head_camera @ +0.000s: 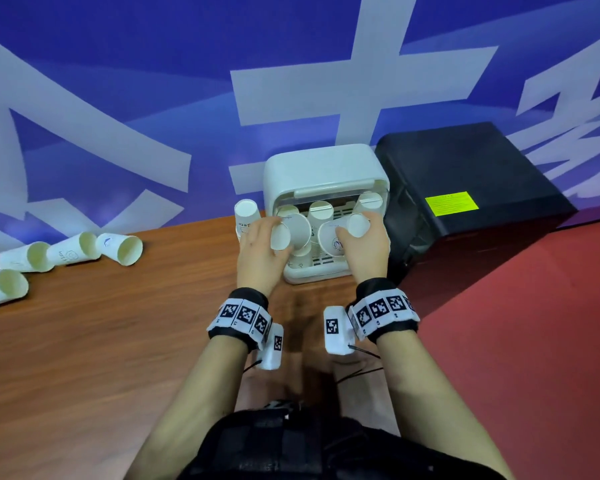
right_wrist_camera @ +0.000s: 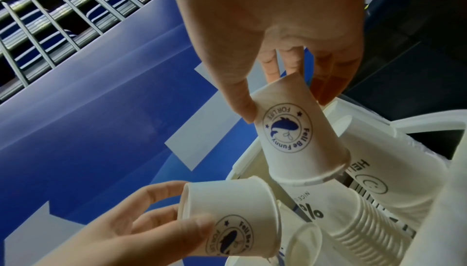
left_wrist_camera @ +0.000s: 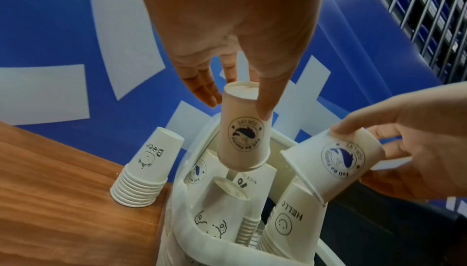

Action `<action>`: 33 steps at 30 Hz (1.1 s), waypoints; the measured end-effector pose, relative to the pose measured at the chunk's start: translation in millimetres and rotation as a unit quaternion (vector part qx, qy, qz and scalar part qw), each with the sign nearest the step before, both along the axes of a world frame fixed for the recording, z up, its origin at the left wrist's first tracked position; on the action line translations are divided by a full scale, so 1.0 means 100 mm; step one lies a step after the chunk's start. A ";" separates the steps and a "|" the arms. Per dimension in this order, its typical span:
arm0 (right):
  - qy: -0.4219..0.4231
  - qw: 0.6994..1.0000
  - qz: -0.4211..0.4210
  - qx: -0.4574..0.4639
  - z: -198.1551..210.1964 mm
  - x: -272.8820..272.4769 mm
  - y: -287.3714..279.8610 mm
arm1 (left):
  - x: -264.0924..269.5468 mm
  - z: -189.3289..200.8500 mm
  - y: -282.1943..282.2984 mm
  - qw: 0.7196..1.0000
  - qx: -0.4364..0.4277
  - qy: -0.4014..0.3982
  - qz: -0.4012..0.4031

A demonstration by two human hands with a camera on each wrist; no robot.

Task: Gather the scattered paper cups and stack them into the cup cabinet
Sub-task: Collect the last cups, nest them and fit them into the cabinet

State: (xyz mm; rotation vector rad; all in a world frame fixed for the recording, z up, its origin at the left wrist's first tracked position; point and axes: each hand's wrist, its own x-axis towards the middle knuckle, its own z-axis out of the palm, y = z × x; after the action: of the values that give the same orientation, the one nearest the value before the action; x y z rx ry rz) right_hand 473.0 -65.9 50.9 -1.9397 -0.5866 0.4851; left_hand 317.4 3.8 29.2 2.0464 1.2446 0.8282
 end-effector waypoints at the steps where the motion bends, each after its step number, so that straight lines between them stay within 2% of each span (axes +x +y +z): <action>1: -0.001 1.000 0.000 0.000 -0.01 0.04 0.01 | 0.05 -0.02 0.02 1.000 0.020 0.008 -0.006; 7: 0.013 1.000 0.003 0.012 -0.04 0.25 0.07 | 0.28 -0.20 0.08 0.988 0.140 0.060 -0.015; 13: 0.046 0.998 0.027 0.035 -0.03 0.33 0.07 | 0.39 -0.35 0.13 0.974 0.216 0.070 -0.012; 21: 0.040 0.996 0.016 0.072 -0.01 0.47 0.00 | 0.49 -0.47 0.22 0.977 0.189 0.098 0.021; 28: 0.046 0.997 0.024 0.064 -0.02 0.54 0.02 | 0.52 -0.64 0.29 0.983 0.172 0.053 0.026; 33: 0.043 0.997 0.030 0.062 -0.03 0.55 0.09 | 0.50 -0.70 0.31 0.985 0.161 0.057 0.002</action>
State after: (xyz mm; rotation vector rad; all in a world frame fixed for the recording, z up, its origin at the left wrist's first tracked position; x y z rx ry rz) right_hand 528.1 -57.0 47.5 -1.7789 -0.6068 0.5556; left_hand 367.2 35.0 -41.1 2.3783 1.2404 0.9786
